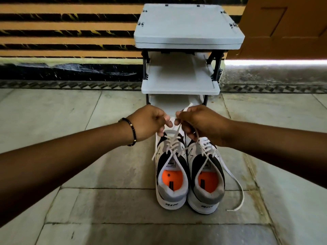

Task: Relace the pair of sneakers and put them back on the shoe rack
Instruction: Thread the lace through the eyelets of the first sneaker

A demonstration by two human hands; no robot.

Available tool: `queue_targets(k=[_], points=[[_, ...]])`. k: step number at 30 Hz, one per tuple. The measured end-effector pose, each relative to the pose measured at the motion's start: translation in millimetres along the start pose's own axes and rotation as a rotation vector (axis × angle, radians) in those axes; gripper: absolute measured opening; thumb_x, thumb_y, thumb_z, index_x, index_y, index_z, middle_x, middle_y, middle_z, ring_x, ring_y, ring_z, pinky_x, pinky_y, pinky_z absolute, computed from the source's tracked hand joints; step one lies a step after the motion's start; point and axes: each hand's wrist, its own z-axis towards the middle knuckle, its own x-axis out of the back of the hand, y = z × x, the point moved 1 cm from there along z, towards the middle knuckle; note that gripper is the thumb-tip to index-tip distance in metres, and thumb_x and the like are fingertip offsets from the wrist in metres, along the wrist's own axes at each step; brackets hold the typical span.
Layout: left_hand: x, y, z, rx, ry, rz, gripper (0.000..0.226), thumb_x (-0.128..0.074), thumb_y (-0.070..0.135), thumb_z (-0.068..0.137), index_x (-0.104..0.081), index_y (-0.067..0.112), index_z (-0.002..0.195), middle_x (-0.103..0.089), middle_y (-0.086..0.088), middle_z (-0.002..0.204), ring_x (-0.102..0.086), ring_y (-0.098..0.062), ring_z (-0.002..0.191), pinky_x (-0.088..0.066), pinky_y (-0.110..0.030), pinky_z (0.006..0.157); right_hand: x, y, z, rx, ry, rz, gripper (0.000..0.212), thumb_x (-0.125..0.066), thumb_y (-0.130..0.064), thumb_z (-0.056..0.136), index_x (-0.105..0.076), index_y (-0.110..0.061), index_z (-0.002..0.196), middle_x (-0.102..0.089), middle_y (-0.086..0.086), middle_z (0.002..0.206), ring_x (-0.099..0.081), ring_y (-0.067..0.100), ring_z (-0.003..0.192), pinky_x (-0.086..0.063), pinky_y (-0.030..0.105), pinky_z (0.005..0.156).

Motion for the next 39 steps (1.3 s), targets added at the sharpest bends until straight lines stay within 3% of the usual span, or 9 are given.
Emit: queue_targets(k=[2, 6, 11, 15, 17, 22, 27, 33, 39], points=[[2, -3, 1, 0.051, -0.045, -0.106, 0.026, -0.043, 0.019, 0.094, -0.066, 0.007, 0.099, -0.056, 0.002, 0.055, -0.06, 0.002, 0.047, -0.044, -0.006, 0.052, 5, -1, 2, -0.046, 0.052, 0.046, 0.027, -0.049, -0.026, 0.091, -0.06, -0.01, 0.073, -0.047, -0.002, 0.044, -0.042, 0.016, 0.04, -0.033, 0.028, 0.045], [-1, -4, 0, 0.151, -0.355, -0.486, 0.024, -0.045, 0.01, 0.092, -0.054, 0.027, 0.106, -0.071, 0.002, 0.057, -0.071, -0.01, 0.062, -0.056, -0.024, 0.063, 9, -4, 1, -0.037, 0.028, 0.118, 0.021, -0.051, -0.021, 0.091, -0.062, -0.007, 0.079, -0.049, 0.0, 0.048, -0.044, 0.016, 0.044, -0.038, 0.027, 0.046], [-5, -9, -4, 0.16, -0.451, -0.56, 0.028, -0.055, 0.011, 0.085, -0.05, 0.015, 0.113, -0.076, -0.004, 0.069, -0.073, -0.015, 0.071, -0.059, -0.024, 0.068, 8, -10, -5, 0.061, -0.053, 0.104, 0.023, -0.051, -0.018, 0.09, -0.066, -0.001, 0.09, -0.056, 0.001, 0.055, -0.05, 0.015, 0.049, -0.044, 0.026, 0.048], [-9, -15, -4, 0.17, -0.287, -0.529, 0.028, -0.06, 0.011, 0.083, -0.052, -0.001, 0.106, -0.074, -0.011, 0.071, -0.073, -0.017, 0.065, -0.061, -0.025, 0.067, 3, -13, -10, 0.115, -0.095, 0.052, 0.018, -0.055, -0.013, 0.089, -0.066, 0.001, 0.09, -0.057, 0.003, 0.058, -0.05, 0.016, 0.051, -0.043, 0.027, 0.05], [-8, -16, -3, 0.168, -0.169, -0.438, 0.012, -0.062, 0.017, 0.083, -0.057, 0.007, 0.085, -0.073, -0.006, 0.062, -0.071, -0.012, 0.059, -0.059, -0.02, 0.059, 0, -12, -13, 0.14, -0.088, 0.032, 0.016, -0.057, -0.011, 0.087, -0.067, 0.001, 0.088, -0.057, 0.003, 0.059, -0.049, 0.014, 0.05, -0.042, 0.026, 0.049], [-8, -17, -4, 0.143, -0.004, -0.099, 0.026, -0.056, 0.032, 0.085, -0.064, 0.025, 0.062, -0.061, 0.01, 0.064, -0.051, -0.003, 0.065, -0.04, -0.006, 0.053, -3, -9, -16, 0.214, -0.035, -0.043, 0.011, -0.061, -0.002, 0.083, -0.069, 0.003, 0.089, -0.06, 0.01, 0.067, -0.048, 0.011, 0.05, -0.041, 0.021, 0.045], [-12, -15, -8, 0.359, -0.071, -0.426, 0.016, -0.051, 0.03, 0.086, -0.066, 0.028, 0.079, -0.066, 0.015, 0.085, -0.055, -0.008, 0.086, -0.039, -0.027, 0.068, -4, -4, -14, 0.273, 0.042, -0.088, 0.005, -0.066, -0.001, 0.078, -0.07, -0.003, 0.08, -0.062, 0.009, 0.063, -0.049, 0.018, 0.054, -0.043, 0.017, 0.043], [-11, -10, -12, 0.48, -0.148, -0.778, 0.014, -0.048, 0.027, 0.085, -0.061, 0.028, 0.089, -0.064, 0.009, 0.089, -0.057, -0.011, 0.092, -0.041, -0.033, 0.077, -3, -4, -13, 0.306, 0.042, -0.082, 0.004, -0.067, -0.004, 0.078, -0.071, -0.005, 0.081, -0.059, -0.001, 0.056, -0.051, 0.015, 0.052, -0.045, 0.019, 0.044], [-6, -11, -3, 0.468, 0.011, -0.686, 0.026, -0.052, 0.037, 0.088, -0.058, 0.02, 0.107, -0.066, 0.004, 0.094, -0.062, -0.011, 0.085, -0.043, -0.03, 0.07, -5, -4, -12, 0.271, 0.093, -0.017, 0.015, -0.06, -0.018, 0.086, -0.073, -0.011, 0.087, -0.071, -0.003, 0.07, -0.056, 0.006, 0.06, -0.048, 0.024, 0.055]])
